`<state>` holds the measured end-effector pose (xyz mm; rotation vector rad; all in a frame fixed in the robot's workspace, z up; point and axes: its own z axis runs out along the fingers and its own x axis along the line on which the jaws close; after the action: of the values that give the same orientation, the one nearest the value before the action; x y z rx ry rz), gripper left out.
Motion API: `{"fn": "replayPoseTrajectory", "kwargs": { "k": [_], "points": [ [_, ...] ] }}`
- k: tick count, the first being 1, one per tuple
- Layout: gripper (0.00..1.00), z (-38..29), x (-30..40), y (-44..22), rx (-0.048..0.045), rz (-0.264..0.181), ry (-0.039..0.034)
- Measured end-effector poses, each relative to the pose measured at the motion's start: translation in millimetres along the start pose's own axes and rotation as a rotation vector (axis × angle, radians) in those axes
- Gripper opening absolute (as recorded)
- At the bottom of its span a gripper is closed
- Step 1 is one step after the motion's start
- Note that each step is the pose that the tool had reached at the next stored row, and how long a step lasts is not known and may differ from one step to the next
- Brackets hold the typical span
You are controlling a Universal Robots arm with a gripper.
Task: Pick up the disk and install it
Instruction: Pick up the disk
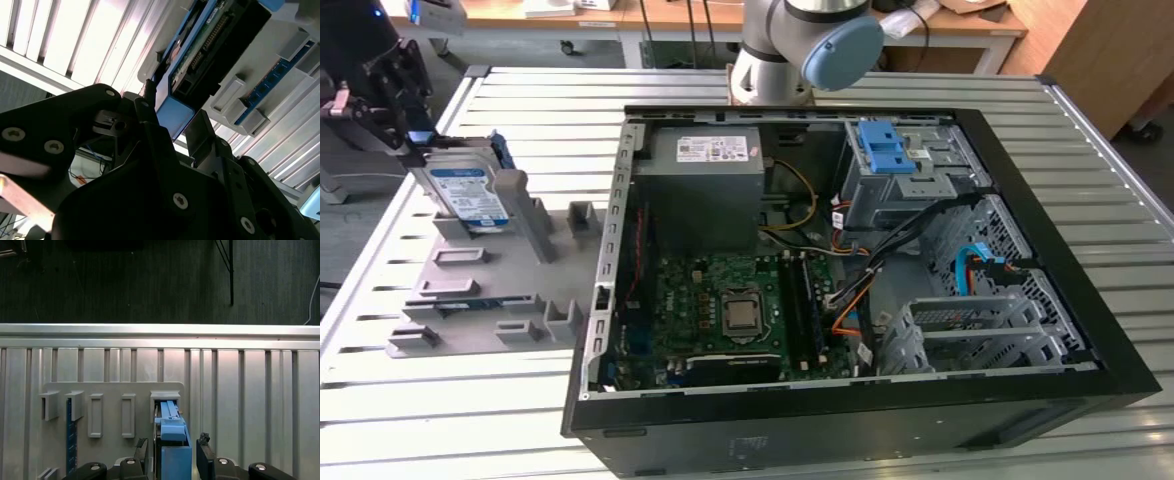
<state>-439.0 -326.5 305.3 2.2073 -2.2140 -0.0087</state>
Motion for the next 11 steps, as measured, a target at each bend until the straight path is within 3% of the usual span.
{"fn": "replayPoseTrajectory", "kwargs": {
  "k": [11],
  "points": [
    [0.5, 8.7, -0.1, -0.1, -0.0001, 0.0, 0.0001]
  ]
}}
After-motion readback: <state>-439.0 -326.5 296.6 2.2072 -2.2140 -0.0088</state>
